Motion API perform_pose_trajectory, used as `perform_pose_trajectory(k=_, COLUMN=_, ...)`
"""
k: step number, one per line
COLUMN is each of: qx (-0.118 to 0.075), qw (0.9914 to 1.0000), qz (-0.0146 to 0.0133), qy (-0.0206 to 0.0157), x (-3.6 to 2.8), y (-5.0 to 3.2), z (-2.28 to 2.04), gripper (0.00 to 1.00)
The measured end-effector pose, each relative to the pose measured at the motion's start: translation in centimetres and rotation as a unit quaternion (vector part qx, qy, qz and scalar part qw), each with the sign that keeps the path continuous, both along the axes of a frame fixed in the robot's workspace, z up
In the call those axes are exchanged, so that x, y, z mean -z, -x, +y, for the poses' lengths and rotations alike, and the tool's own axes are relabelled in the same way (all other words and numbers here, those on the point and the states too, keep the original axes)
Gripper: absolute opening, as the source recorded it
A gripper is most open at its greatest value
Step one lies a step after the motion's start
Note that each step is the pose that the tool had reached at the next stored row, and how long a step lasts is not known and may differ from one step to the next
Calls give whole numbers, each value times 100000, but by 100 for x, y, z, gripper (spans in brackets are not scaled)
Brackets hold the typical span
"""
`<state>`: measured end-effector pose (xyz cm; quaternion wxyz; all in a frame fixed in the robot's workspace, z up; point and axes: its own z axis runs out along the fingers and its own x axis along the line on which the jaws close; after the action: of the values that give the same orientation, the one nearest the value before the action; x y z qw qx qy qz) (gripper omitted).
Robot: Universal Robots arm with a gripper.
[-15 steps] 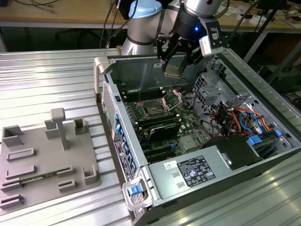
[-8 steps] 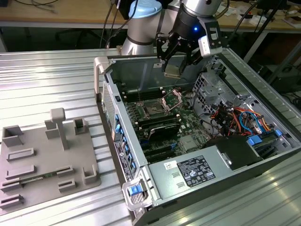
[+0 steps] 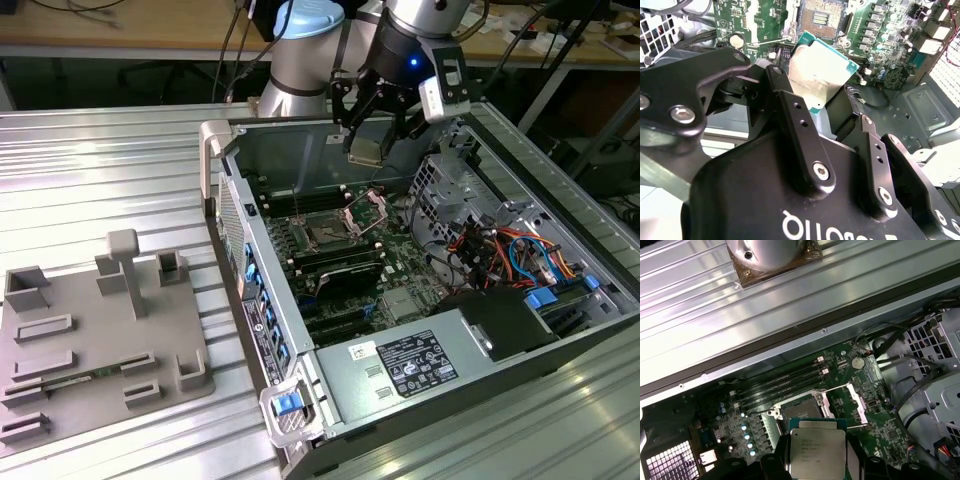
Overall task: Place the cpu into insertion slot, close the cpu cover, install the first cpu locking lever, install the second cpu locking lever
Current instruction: 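Place the cpu into insertion slot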
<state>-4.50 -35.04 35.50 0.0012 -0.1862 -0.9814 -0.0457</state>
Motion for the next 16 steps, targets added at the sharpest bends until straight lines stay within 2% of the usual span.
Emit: perform_pose_trajectory(k=16, qx=857, qw=99996, qz=-4, qy=-4, x=4, y=1, z=0, gripper=55)
